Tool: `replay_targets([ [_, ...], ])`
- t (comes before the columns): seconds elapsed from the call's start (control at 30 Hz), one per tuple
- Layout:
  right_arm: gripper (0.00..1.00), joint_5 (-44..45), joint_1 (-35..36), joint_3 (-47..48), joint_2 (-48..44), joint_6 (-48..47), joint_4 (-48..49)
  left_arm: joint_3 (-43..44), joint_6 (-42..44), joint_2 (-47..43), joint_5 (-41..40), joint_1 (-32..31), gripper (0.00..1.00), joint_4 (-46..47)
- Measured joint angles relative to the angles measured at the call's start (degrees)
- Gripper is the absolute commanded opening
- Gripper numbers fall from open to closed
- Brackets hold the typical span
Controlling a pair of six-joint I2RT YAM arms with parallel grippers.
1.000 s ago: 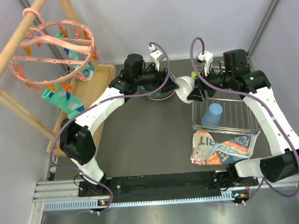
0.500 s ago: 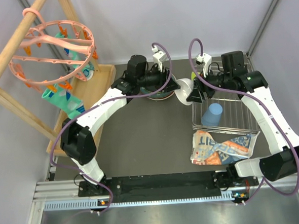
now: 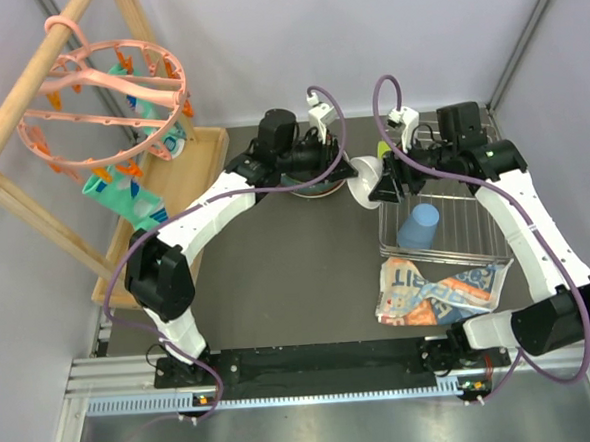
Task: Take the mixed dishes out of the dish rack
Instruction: Pick up the bowl from the dish rack.
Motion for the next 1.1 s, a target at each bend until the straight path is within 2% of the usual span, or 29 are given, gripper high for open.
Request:
replay_targets([
  [0.07,0.55,-0.1,-0.1,0.0,0.2,0.0,-0.1,0.2,0.0,0.3,0.1,0.0,0.0,-0.2],
  [0.33,0.7,-1.0,-0.3,-0.1,0.3,-0.2,-0.3,0.4,0.1,0.3,0.5,0.0,0.0,-0.8],
  [0.53,0.8,-5.0,0.1,-0.1,0.3,-1.2,-0.6,0.2,0.5,0.1,0.3,0.1,0.0,-1.0],
  [0.87,0.85,-6.1,0.2,-0.3,0.4,-1.6,-0.7,-1.9,0.2,-2.3,0.4,0.0,0.0,-1.0],
  [1.1,0.88,-3.3,0.2,-0.3,0.4,-1.2,-0.1,-3.1,1.7,-3.3,-1.1,0.0,0.0,-1.0],
])
